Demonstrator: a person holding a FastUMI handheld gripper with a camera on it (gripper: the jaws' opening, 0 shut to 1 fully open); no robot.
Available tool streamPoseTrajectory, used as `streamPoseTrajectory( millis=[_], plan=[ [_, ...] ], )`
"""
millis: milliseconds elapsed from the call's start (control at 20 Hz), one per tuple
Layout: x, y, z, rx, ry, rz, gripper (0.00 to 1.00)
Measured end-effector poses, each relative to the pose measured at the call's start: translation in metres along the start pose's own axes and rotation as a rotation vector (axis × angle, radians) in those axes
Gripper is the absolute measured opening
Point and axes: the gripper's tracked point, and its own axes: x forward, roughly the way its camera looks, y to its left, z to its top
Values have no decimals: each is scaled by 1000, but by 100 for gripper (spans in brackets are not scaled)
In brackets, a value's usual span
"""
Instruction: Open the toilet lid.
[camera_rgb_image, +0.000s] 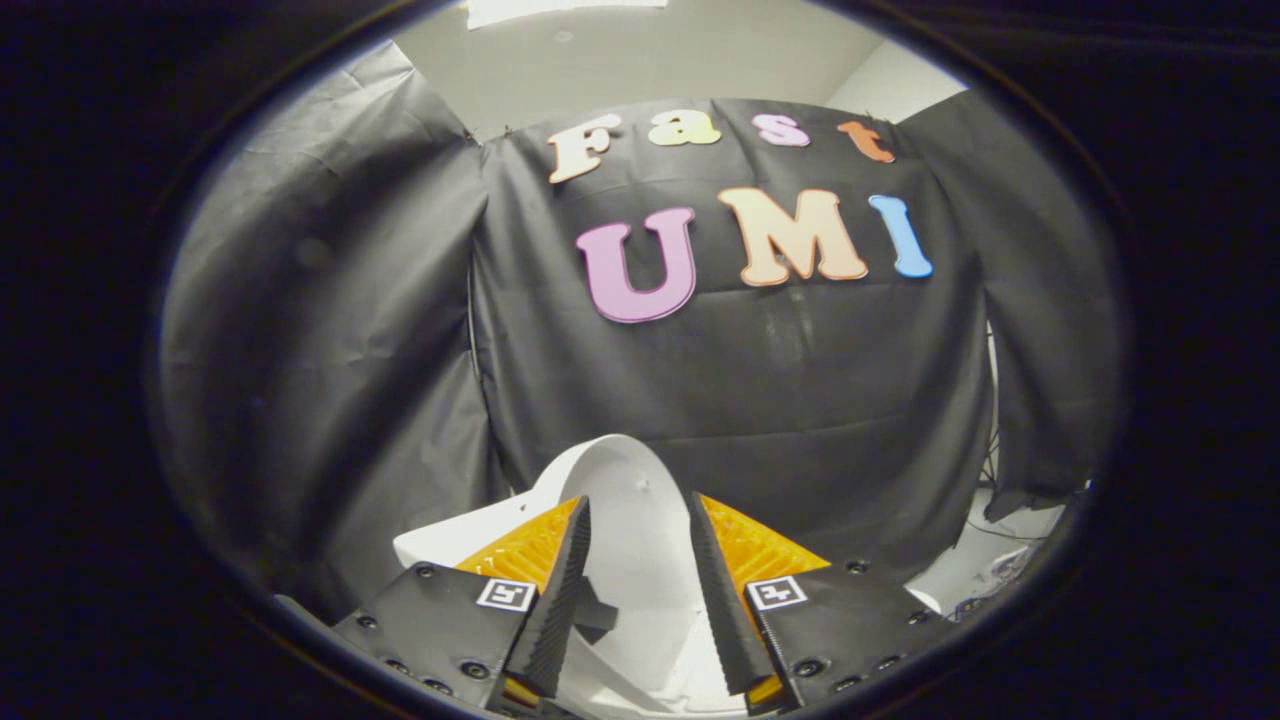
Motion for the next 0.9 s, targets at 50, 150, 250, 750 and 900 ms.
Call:
streamPoseTrajectory(
  millis=[50, 150, 250, 750, 900],
  plan=[
    [-1, -11, 6, -3, -12, -16, 62],
    [-6, -35, 17, -22, -37, -53, 62],
    [-9, -62, 30, -37, -64, -94, 62],
    [-33, -232, 55, -103, -49, -338, 63],
    [-39, -269, 55, -152, 6, -345, 63]
  ],
)
